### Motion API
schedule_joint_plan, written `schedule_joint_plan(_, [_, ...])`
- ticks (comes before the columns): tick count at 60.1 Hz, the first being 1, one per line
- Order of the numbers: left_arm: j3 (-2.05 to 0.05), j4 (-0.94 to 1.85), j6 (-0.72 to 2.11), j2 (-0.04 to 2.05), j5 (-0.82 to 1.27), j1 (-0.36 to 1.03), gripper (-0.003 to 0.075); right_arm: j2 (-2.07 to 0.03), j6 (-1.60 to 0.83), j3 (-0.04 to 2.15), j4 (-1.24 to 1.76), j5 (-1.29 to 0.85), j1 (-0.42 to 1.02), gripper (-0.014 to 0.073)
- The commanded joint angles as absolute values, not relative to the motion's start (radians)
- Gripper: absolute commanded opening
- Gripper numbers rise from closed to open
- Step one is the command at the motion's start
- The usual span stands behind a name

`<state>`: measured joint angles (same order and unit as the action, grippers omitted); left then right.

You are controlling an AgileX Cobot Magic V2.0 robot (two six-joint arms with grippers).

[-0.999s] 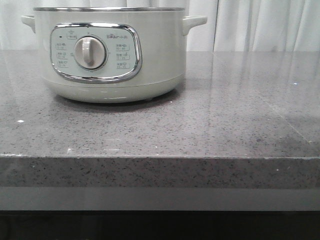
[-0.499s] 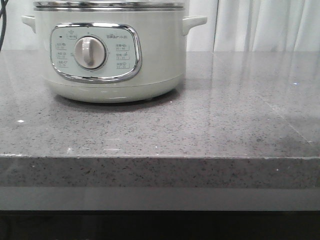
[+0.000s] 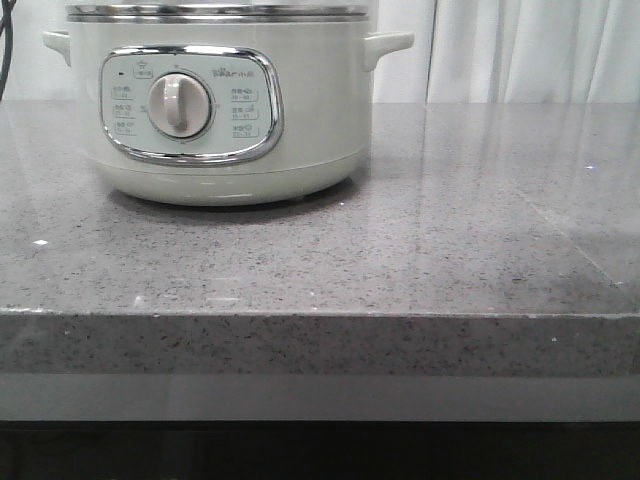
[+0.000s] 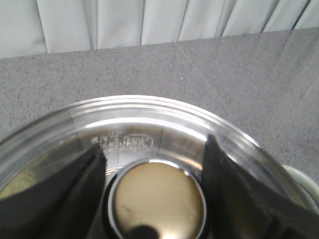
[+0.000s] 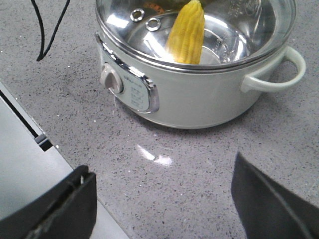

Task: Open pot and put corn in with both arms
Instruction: 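Release the lid knob and raise the left gripper away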

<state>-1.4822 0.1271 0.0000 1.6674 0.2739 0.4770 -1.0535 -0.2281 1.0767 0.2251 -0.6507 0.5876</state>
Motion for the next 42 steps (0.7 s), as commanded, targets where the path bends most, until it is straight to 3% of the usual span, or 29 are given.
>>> schedule_joint_plan(1, [-1.525, 0.131, 0.0, 1.615, 0.192, 0.481, 0.0527, -1.034, -0.234, 1.103, 0.231, -0.59, 0.582, 0.0575])
schedule_joint_plan(25, [-1.516, 0.0, 0.0, 1.302, 0.516, 0.481, 0.0448, -1.034, -0.234, 1.103, 0.231, -0.59, 0.582, 0.0575])
schedule_joint_plan(42, [-1.211, 0.02, 0.0, 0.996, 0.486, 0.481, 0.0448, -1.034, -0.234, 1.103, 0.231, -0.59, 0.582, 0.0575])
